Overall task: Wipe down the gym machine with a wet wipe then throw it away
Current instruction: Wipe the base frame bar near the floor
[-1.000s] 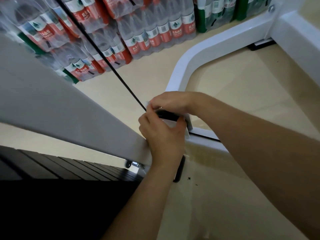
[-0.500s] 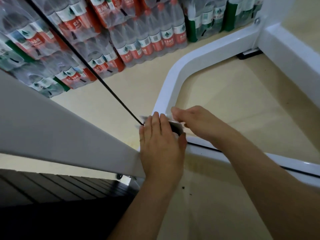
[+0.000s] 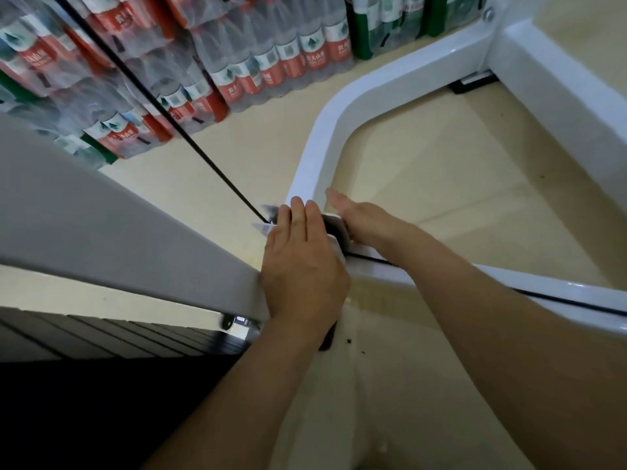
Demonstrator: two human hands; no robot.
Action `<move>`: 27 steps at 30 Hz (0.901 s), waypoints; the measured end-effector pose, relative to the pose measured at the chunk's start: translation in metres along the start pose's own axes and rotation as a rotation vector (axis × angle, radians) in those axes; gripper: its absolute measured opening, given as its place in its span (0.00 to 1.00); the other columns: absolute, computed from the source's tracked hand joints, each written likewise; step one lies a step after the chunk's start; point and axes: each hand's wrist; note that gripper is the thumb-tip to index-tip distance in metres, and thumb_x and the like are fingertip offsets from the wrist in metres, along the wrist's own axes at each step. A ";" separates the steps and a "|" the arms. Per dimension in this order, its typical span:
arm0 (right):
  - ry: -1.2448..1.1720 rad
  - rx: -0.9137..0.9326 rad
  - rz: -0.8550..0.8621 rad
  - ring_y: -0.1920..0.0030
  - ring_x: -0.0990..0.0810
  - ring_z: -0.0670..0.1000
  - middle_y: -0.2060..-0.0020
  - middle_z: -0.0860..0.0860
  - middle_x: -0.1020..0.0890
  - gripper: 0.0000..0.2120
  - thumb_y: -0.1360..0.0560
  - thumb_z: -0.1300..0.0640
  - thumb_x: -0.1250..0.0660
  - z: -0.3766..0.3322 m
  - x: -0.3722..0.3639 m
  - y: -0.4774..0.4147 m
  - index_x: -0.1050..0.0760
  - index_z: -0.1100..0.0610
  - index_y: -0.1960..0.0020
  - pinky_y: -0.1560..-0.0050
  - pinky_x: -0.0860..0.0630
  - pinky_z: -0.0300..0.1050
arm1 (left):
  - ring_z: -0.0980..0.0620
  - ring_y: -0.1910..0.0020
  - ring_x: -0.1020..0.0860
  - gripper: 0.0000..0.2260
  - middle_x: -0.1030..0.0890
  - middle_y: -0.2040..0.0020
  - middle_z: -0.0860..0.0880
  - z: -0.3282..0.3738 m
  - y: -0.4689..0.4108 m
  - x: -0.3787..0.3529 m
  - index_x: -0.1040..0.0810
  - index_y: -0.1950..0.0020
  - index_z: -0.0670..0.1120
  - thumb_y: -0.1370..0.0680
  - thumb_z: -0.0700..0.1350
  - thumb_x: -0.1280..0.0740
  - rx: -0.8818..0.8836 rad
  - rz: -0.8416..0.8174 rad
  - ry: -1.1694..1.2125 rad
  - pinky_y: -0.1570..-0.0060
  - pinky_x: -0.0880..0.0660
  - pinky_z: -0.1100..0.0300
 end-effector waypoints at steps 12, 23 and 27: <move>0.047 0.260 0.245 0.69 0.31 0.46 0.72 0.47 0.28 0.24 0.20 0.44 0.41 0.020 0.001 0.013 0.27 0.62 0.65 0.63 0.34 0.41 | 0.38 0.28 0.34 0.28 0.31 0.28 0.37 0.000 0.006 -0.007 0.34 0.28 0.35 0.28 0.38 0.43 -0.044 0.091 0.035 0.32 0.32 0.42; 0.081 0.279 0.232 0.60 0.26 0.51 0.64 0.49 0.24 0.13 0.20 0.54 0.41 0.034 0.003 0.002 0.29 0.55 0.62 0.56 0.29 0.47 | 0.37 0.26 0.38 0.35 0.34 0.27 0.36 0.003 0.005 0.001 0.37 0.26 0.35 0.32 0.38 0.33 -0.074 -0.049 -0.095 0.27 0.43 0.43; 0.658 0.464 0.351 0.55 0.21 0.55 0.56 0.53 0.19 0.08 0.21 0.58 0.39 0.066 0.010 0.011 0.21 0.56 0.50 0.56 0.29 0.48 | 0.39 0.26 0.36 0.30 0.32 0.28 0.37 0.015 0.007 -0.001 0.31 0.30 0.35 0.32 0.38 0.48 -0.308 -0.024 -0.021 0.26 0.45 0.46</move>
Point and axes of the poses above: each hand's wrist, its own y-axis away from the middle knuckle, its own x-axis out of the back of the hand, z = x × y
